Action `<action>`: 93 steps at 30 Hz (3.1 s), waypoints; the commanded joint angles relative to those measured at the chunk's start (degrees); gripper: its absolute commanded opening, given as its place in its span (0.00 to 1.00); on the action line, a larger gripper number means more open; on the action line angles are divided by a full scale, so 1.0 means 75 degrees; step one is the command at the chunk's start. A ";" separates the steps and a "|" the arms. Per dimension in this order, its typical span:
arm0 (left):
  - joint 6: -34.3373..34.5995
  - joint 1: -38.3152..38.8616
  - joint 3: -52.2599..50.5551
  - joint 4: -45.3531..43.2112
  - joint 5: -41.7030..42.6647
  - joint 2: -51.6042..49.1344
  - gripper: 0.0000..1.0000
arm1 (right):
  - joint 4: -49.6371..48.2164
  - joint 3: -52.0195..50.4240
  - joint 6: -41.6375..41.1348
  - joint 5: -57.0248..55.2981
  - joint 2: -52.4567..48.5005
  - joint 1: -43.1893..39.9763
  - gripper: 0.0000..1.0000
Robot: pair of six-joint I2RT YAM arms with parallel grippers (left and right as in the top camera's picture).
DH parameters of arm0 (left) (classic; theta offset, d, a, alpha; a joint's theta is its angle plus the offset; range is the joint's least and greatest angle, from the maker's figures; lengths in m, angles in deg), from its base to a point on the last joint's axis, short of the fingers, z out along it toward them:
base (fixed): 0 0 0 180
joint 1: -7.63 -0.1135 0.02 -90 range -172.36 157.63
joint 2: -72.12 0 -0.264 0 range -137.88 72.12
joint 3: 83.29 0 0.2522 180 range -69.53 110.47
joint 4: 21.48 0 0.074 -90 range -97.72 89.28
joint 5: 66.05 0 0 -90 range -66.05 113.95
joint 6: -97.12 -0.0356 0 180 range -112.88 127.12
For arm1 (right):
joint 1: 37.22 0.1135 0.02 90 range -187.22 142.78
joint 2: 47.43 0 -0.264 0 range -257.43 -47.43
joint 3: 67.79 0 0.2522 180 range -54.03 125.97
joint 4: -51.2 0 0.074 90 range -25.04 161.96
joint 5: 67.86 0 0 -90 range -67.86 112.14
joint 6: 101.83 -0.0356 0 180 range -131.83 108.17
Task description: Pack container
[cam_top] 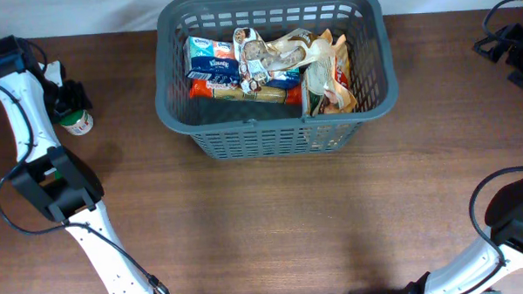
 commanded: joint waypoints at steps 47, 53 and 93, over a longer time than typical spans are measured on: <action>-0.0160 0.0309 0.3724 0.2215 0.0154 -0.0175 0.02 | -0.0020 -0.0015 0.0029 0.0012 -0.0015 0.0035 0.99; -0.0731 0.1052 0.3724 0.1967 0.0149 0.1029 0.02 | -0.0020 -0.0015 0.0029 0.0012 -0.0015 0.0035 0.99; -0.5729 0.6181 -0.3127 0.0901 -0.0507 0.4179 0.02 | -0.0020 -0.0015 0.0029 0.0012 -0.0015 0.0035 0.99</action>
